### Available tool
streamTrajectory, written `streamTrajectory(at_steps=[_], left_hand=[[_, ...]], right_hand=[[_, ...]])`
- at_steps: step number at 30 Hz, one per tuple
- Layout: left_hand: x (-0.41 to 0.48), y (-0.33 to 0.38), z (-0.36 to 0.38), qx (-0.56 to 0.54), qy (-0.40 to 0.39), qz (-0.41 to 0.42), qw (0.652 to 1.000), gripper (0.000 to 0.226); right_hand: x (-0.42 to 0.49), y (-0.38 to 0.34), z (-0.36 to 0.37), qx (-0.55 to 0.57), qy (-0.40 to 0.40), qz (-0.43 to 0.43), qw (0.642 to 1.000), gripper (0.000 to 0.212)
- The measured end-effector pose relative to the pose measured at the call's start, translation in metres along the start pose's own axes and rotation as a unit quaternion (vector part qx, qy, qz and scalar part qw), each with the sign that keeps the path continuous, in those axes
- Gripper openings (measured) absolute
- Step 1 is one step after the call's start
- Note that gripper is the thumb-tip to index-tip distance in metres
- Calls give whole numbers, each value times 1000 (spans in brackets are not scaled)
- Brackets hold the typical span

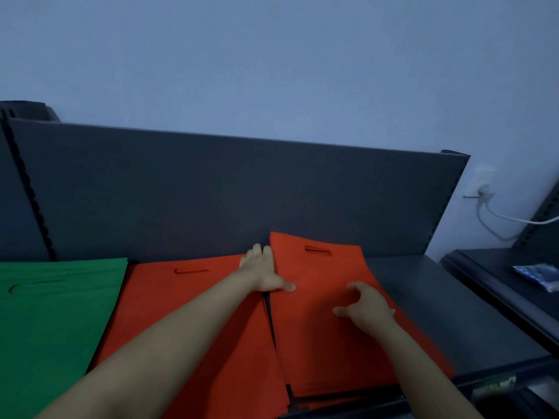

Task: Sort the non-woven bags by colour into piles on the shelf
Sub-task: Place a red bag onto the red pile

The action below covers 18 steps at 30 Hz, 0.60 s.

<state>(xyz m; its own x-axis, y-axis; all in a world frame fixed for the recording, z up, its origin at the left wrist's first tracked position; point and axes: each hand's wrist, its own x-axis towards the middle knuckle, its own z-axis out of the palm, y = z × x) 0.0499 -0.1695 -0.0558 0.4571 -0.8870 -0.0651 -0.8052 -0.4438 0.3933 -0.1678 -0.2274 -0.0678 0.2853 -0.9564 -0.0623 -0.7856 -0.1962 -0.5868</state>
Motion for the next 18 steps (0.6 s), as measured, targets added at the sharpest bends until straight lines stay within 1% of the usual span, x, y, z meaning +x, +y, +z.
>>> streamTrajectory(at_steps=[4, 7, 9, 11, 12, 13, 14, 15, 17, 18], left_hand=[[12, -7, 3, -7, 17, 0, 1000, 106], [9, -9, 8, -7, 55, 37, 998, 100], [5, -12, 10, -56, 76, 95, 991, 87], [-3, -11, 9, -153, 72, 172, 970, 68], [-9, -8, 7, -184, 70, 219, 956, 67], [-16, -5, 7, -193, 68, 266, 942, 75], [-24, -1, 7, -185, 56, 310, 931, 88], [-32, 2, 8, -176, 33, 339, 924, 100], [-43, 6, 12, -161, -15, 352, 922, 113], [-47, 5, 13, -157, -16, 353, 922, 116]], right_hand=[[-1, -1, -2, -1, -2, 1, 1000, 65], [-2, -1, -2, 3, -5, 1, 1000, 62], [-3, 0, -1, 3, -3, 4, 1000, 62], [-3, -1, -1, 6, 0, 4, 1000, 62], [-3, -1, 0, 14, -5, 7, 1000, 63], [-3, -2, -1, 17, -6, 9, 1000, 64], [-4, -2, -1, 16, -4, 10, 1000, 64], [-5, -4, -3, 13, -5, 11, 1000, 64], [-8, -8, -4, 15, -1, 11, 1000, 63], [-11, -7, -3, 20, 1, 13, 1000, 62]])
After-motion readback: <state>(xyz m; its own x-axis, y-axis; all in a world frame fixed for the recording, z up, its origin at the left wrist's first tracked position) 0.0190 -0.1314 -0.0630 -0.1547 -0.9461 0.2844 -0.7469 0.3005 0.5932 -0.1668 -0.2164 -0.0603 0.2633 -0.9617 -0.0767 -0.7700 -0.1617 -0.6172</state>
